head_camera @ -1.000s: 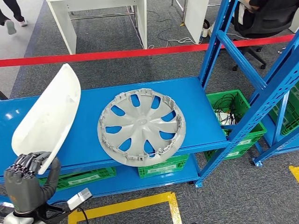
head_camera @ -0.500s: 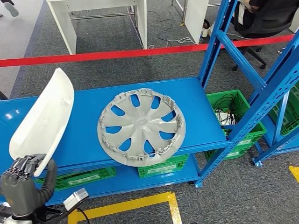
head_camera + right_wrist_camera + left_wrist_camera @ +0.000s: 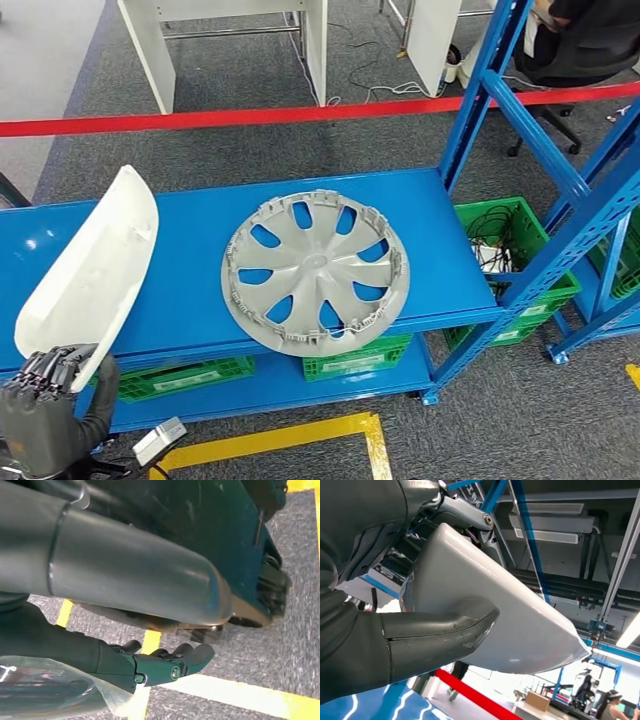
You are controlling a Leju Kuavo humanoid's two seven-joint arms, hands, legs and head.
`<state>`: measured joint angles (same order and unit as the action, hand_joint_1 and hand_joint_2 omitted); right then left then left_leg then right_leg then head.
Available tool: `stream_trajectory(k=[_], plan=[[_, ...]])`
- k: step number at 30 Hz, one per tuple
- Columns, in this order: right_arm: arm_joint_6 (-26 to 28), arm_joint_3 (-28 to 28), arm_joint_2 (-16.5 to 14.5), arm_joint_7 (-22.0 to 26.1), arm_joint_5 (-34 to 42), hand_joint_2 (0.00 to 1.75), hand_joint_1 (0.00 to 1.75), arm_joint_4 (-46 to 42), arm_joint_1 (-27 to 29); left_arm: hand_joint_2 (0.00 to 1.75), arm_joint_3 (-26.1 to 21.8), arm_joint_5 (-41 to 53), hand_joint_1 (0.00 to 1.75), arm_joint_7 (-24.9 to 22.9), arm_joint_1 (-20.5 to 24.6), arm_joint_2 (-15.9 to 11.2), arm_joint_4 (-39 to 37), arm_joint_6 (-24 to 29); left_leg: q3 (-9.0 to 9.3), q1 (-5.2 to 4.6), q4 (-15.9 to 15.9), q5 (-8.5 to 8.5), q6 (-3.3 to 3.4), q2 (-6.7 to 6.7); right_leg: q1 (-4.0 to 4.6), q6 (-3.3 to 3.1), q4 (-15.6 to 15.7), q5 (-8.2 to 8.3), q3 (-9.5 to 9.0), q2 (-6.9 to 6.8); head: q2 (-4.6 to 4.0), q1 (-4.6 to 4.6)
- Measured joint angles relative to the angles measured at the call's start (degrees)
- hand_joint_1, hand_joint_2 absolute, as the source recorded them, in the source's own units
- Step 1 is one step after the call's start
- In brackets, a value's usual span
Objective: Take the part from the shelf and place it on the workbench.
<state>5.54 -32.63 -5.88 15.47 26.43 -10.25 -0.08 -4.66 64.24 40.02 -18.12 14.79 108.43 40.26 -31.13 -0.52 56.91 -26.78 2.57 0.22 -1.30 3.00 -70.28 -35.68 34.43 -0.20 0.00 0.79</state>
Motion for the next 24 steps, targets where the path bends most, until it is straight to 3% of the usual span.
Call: stream_trajectory(k=[1, 3, 5, 8, 10, 12, 13, 14, 15, 17, 19, 20, 22, 23, 24], plan=[[0.02, 0.0, 0.0, -0.03, -0.01, 0.0, 0.0, 0.0, 0.0, 1.75, -0.11, 0.02, 1.75, 0.0, -0.09, 0.0, 0.05, 0.0, -0.04, 0.04, 0.19, -0.06, -0.16, -0.15, -0.08, 0.02, 3.79, 2.43, -1.46, 0.02, 0.0, 0.02], [0.06, 0.0, -0.05, -0.03, -0.04, 0.0, 0.0, 0.0, -0.11, 1.75, -0.38, 0.05, 1.75, 0.0, -0.23, 0.01, 0.26, 0.0, -0.44, -0.05, 0.71, -0.1, -0.8, -0.45, -0.09, -0.07, 10.12, 5.12, -4.46, 0.4, 0.01, 0.13], [0.09, -0.01, -0.13, -0.05, -0.07, 0.0, 0.0, 0.0, -0.2, 1.75, -0.62, 0.08, 1.75, 0.01, -0.33, 0.01, 0.56, 0.0, -1.05, -0.21, 1.27, 0.13, -1.54, -0.71, 0.01, -0.49, 11.67, 5.07, -5.18, 0.76, 0.02, 0.12], [0.13, -0.02, -0.26, -0.08, -0.07, 0.0, 0.0, 0.0, -0.22, 1.75, -0.82, 0.08, 1.75, 0.01, -0.58, -0.01, 0.81, 0.0, -1.88, -0.06, 2.23, -0.42, -2.5, -0.92, -0.11, -1.93, 11.79, 5.6, -4.1, 0.53, 0.01, -0.01], [0.16, -0.01, -0.37, -0.07, -0.07, 0.0, 0.0, 0.0, -0.31, 1.75, -0.9, 0.07, 1.75, 0.02, -0.7, -0.02, 0.96, 0.0, -3.49, 0.19, 6.42, -4.25, -3.23, -0.83, -0.2, -2.89, 11.87, 6.33, -3.24, 0.16, 0.0, -0.39], [0.15, -0.02, -0.4, -0.07, -0.08, 0.0, 0.0, 0.0, -0.31, 1.75, -0.93, 0.03, 1.75, 0.02, -0.73, -0.02, 1.01, 0.0, -5.56, 0.46, 13.51, -8.96, -3.78, -0.75, -0.09, -3.3, 11.83, 7.06, -2.27, -0.23, 0.0, -0.79], [0.15, -0.02, -0.42, -0.08, -0.08, 0.0, 0.0, 0.0, -0.3, 1.75, -0.97, 0.0, 1.75, 0.01, -0.76, -0.02, 1.01, 0.0, -5.95, 0.57, 16.03, -10.08, -3.91, -0.75, -0.03, -3.34, 11.8, 7.44, -1.75, -0.41, 0.0, -0.8], [0.15, -0.02, -0.42, -0.1, -0.08, 0.0, 0.0, 0.0, -0.3, 1.75, -1.0, -0.03, 1.75, -0.05, -0.78, -0.02, 1.01, -0.01, -5.54, 0.65, 16.82, -10.05, -3.95, -0.74, 0.02, -3.32, 11.77, 7.83, -1.25, -0.58, 0.0, -0.8], [0.15, -0.02, -0.42, -0.11, -0.07, 0.0, 0.0, 0.0, -0.32, 1.75, -1.03, -0.02, 1.75, -0.19, -0.79, -0.02, 1.01, -0.01, -4.15, 0.71, 15.51, -8.97, -3.91, -0.74, 0.05, -3.26, 11.75, 8.21, -0.79, -0.68, 0.0, -0.8], [0.16, -0.02, -0.47, -0.14, -0.06, 0.0, 0.0, 0.0, -0.38, 1.75, -1.07, 0.04, 1.75, -0.84, -0.78, -0.06, 1.02, -0.02, 0.92, 0.74, 7.84, -5.89, -3.6, -0.71, 0.07, -3.01, 11.73, 8.95, -0.08, -0.77, 0.0, -0.8], [0.16, -0.02, -0.56, -0.17, -0.05, 0.0, 0.0, 0.0, -0.49, 1.75, -1.07, 0.21, 1.75, -1.59, -0.77, -0.17, 1.05, -0.02, 4.98, 0.53, 0.83, -4.61, -3.17, -0.72, 0.14, -2.44, 11.78, 9.75, 0.37, -0.75, 0.01, -0.75], [0.15, -0.02, -0.6, -0.19, -0.05, 0.0, 0.0, 0.0, -0.53, 1.75, -1.07, 0.34, 1.75, -1.89, -0.79, -0.26, 1.09, -0.02, 5.62, 0.38, -0.64, -4.65, -2.96, -0.74, 0.14, -2.07, 11.84, 10.18, 0.51, -0.75, 0.01, -0.78], [0.1, -0.02, -0.69, -0.25, -0.08, 0.0, 0.0, 0.0, -0.57, 1.75, -1.05, 0.73, 1.75, -2.4, -0.9, -0.48, 1.15, -0.02, 5.19, 0.23, -0.91, -4.01, -2.3, -0.75, 0.06, -1.25, 12.07, 10.95, 0.67, -0.74, 0.01, -0.78], [0.07, -0.02, -0.73, -0.26, -0.1, 0.0, 0.0, 0.0, -0.58, 1.75, -1.03, 0.93, 1.75, -2.68, -0.9, -0.58, 1.16, -0.02, 4.81, 0.29, -1.03, -3.53, -1.84, -0.64, 0.01, -0.92, 11.83, 10.59, 0.91, -0.62, 0.0, -0.81], [0.03, -0.02, -0.77, -0.28, -0.13, 0.0, 0.0, 0.0, -0.59, 1.75, -1.01, 1.09, 1.75, -2.9, -0.91, -0.68, 1.17, -0.02, 4.35, 0.37, -1.15, -2.93, -1.3, -0.53, 0.01, -0.67, 10.83, 9.25, 1.46, -0.47, 0.0, -0.69]])
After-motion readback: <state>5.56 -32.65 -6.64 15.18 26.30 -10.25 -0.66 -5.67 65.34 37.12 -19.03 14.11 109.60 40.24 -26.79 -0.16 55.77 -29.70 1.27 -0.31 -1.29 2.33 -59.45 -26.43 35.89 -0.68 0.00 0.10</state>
